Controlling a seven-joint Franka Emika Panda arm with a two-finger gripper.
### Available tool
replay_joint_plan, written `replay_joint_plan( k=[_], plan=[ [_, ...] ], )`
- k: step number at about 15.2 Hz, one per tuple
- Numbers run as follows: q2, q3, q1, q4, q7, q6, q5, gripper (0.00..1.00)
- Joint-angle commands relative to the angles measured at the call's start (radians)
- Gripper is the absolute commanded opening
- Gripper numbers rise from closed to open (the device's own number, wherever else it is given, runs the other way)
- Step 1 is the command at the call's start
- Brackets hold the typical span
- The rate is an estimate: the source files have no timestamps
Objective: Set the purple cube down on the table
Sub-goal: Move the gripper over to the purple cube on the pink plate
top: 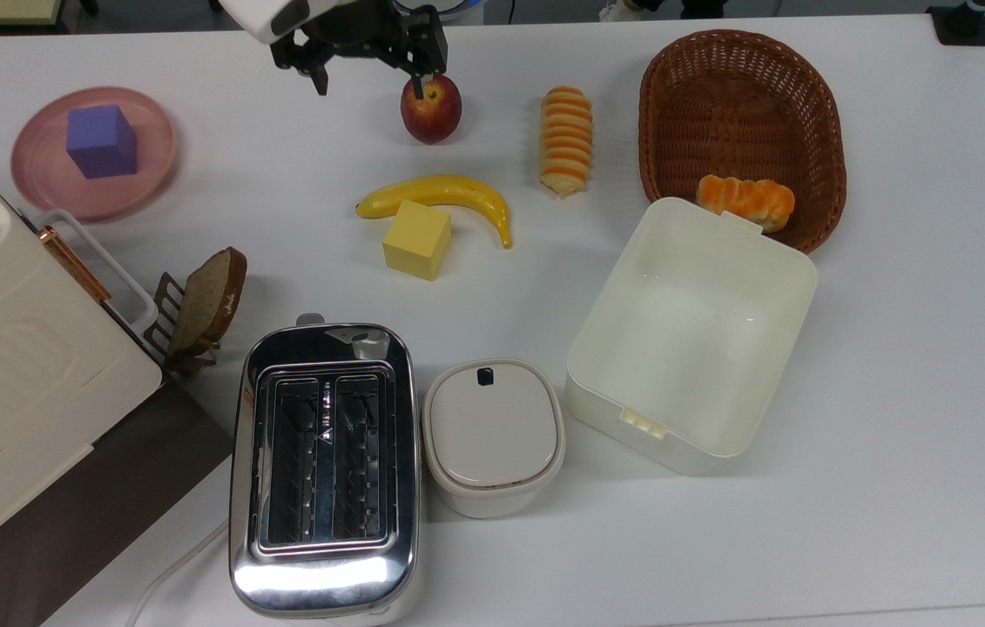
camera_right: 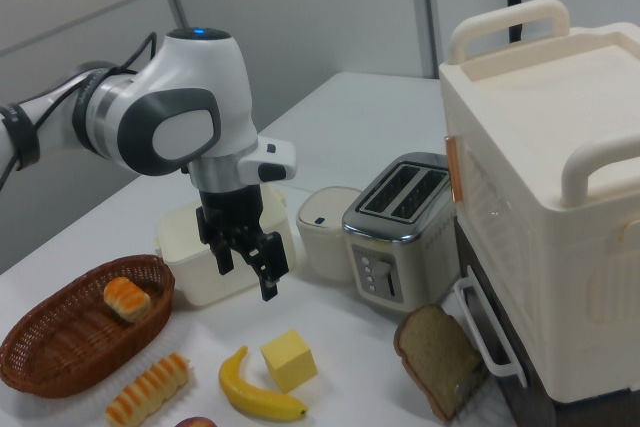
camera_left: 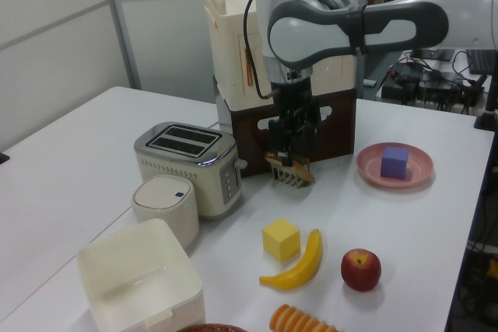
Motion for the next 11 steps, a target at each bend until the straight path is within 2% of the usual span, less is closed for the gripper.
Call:
replay_joint_plan(
  k=[1,2,4,5,8,11],
  plan=[
    [-0.005,-0.018,0.004,-0.018,-0.021,-0.012,-0.021,1.0],
    [-0.005,-0.032,-0.005,-0.02,-0.025,-0.014,-0.033,1.0],
    [-0.003,-0.093,-0.008,-0.056,-0.106,-0.011,-0.093,1.0],
    [-0.003,-0.139,-0.007,-0.081,-0.175,-0.006,-0.11,1.0],
    [0.003,-0.324,0.003,-0.132,-0.359,0.044,-0.113,1.0],
    [0.006,-0.465,0.004,-0.199,-0.507,0.164,-0.113,1.0]
  ],
)
